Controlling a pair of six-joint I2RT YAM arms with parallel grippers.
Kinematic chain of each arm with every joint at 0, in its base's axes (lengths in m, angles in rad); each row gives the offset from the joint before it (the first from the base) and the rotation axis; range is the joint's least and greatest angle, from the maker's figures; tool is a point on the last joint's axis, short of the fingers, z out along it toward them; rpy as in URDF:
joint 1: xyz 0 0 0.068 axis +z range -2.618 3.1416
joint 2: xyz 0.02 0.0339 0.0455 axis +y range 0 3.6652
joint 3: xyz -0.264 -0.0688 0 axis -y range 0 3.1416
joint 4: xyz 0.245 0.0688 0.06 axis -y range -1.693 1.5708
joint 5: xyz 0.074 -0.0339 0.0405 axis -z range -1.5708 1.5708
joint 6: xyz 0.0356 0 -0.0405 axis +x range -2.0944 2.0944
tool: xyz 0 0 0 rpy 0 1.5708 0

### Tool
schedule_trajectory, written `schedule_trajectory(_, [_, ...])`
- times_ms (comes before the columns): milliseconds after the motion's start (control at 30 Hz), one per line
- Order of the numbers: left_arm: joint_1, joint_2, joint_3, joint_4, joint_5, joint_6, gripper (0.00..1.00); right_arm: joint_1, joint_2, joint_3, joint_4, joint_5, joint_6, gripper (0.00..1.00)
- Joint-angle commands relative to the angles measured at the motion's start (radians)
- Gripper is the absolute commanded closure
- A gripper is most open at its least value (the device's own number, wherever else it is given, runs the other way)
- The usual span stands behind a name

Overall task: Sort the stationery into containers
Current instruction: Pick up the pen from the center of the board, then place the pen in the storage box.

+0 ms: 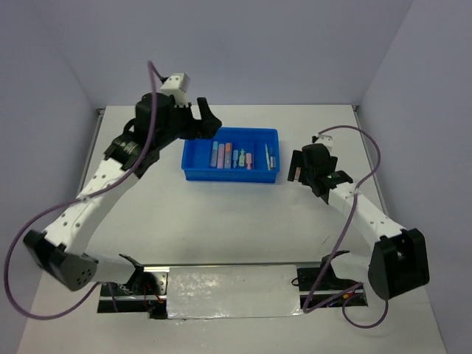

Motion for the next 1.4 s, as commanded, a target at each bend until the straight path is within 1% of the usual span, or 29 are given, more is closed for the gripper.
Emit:
schedule_trajectory(0, [-0.015,-0.06,-0.051,-0.139,0.09,0.007,0.01,-0.034,0.093,0.096,0.134,-0.014,-0.085,0.01])
schedule_trajectory(133, [-0.016,-0.244,-0.252,-0.061,0.154,-0.002,0.01,-0.055,0.223,0.173,0.163,-0.022,-0.13,0.05])
schedule_trajectory(200, [-0.016,-0.28,-0.298,-0.033,0.217,0.01,0.01,-0.063,0.268,0.222,0.162,-0.022,-0.134,0.07])
schedule_trajectory(267, [-0.016,-0.3,-0.326,-0.045,0.239,0.024,0.01,-0.071,0.338,0.253,0.156,-0.03,-0.133,0.18])
schedule_trajectory(300, [-0.017,-0.303,-0.331,-0.074,0.234,0.03,0.01,-0.075,0.361,0.28,0.142,-0.022,-0.124,0.29])
schedule_trajectory(367, [-0.017,-0.314,-0.345,-0.085,0.191,0.033,0.01,-0.074,0.418,0.306,0.131,-0.014,-0.118,0.37])
schedule_trajectory(400, [-0.017,-0.315,-0.351,-0.082,0.187,0.033,0.01,-0.074,0.433,0.311,0.125,-0.014,-0.109,0.47])
schedule_trajectory(467, [-0.017,-0.309,-0.355,-0.077,0.186,0.028,0.01,-0.074,0.452,0.311,0.119,-0.019,-0.096,0.58])
schedule_trajectory(500, [-0.019,-0.3,-0.358,-0.068,0.189,0.025,0.01,-0.075,0.447,0.307,0.116,-0.019,-0.082,0.74])
schedule_trajectory(567, [-0.019,-0.289,-0.365,-0.06,0.17,0.01,0.01,-0.072,0.432,0.302,0.096,-0.005,-0.067,0.89])
schedule_trajectory(600, [-0.019,-0.283,-0.383,-0.05,0.165,0.004,0.01,-0.072,0.403,0.3,0.088,-0.002,-0.058,1.0])
schedule_trajectory(700, [-0.02,-0.253,-0.438,0.025,0.183,-0.019,0.01,-0.074,0.311,0.294,0.069,0.035,-0.055,1.0])
schedule_trajectory(733, [-0.031,-0.246,-0.456,0.097,0.197,-0.022,0.01,-0.074,0.284,0.302,0.05,0.045,-0.055,1.0])
schedule_trajectory(800, [-0.054,-0.222,-0.489,0.177,0.228,-0.012,0.01,-0.072,0.198,0.342,-0.029,0.062,-0.049,1.0])
schedule_trajectory(833, [-0.098,-0.208,-0.49,0.241,0.219,0.014,0.01,-0.072,0.162,0.365,-0.057,0.065,-0.043,1.0])
schedule_trajectory(867, [-0.124,-0.191,-0.486,0.271,0.211,0.039,0.01,-0.072,0.089,0.371,-0.097,0.043,-0.038,1.0])
schedule_trajectory(900, [-0.152,-0.152,-0.471,0.298,0.202,0.066,0.01,-0.072,0.055,0.373,-0.112,0.01,-0.038,1.0])
schedule_trajectory(933, [-0.216,-0.101,-0.437,0.332,0.184,0.138,0.01,-0.072,-0.005,0.369,-0.122,-0.12,-0.058,1.0])
schedule_trajectory(967, [-0.25,-0.101,-0.412,0.335,0.168,0.178,0.01,-0.071,-0.023,0.371,-0.128,-0.216,-0.067,1.0])
schedule_trajectory(1000, [-0.311,-0.049,-0.388,0.332,0.148,0.217,0.02,-0.074,-0.033,0.374,-0.139,-0.325,-0.079,1.0])
schedule_trajectory(1033, [-0.336,-0.027,-0.363,0.328,0.137,0.284,0.03,-0.072,-0.036,0.385,-0.169,-0.447,-0.096,1.0])
schedule_trajectory(1067, [-0.354,0.0,-0.331,0.34,0.146,0.306,0.03,-0.072,-0.031,0.392,-0.189,-0.673,-0.123,1.0])
schedule_trajectory(1100, [-0.373,0.007,-0.323,0.357,0.16,0.323,0.03,-0.072,-0.034,0.392,-0.198,-0.761,-0.13,1.0])
schedule_trajectory(1167, [-0.381,0.017,-0.294,0.401,0.173,0.352,0.01,-0.063,-0.083,0.35,-0.161,-0.902,-0.13,1.0])
schedule_trajectory(1200, [-0.382,0.028,-0.277,0.398,0.164,0.352,0.01,-0.054,-0.102,0.339,-0.148,-0.942,-0.122,1.0])
schedule_trajectory(1233, [-0.381,0.033,-0.257,0.389,0.17,0.355,0.01,-0.034,-0.118,0.328,-0.145,-0.941,-0.116,1.0])
schedule_trajectory(1300, [-0.384,0.042,-0.219,0.377,0.212,0.367,0.02,-0.026,-0.151,0.314,-0.116,-1.043,-0.09,1.0])
schedule_trajectory(1333, [-0.385,0.047,-0.21,0.374,0.241,0.37,0.02,-0.019,-0.155,0.311,-0.105,-1.073,-0.084,1.0])
schedule_trajectory(1367, [-0.388,0.054,-0.191,0.371,0.237,0.375,0.03,-0.006,-0.16,0.313,-0.091,-1.085,-0.069,1.0])
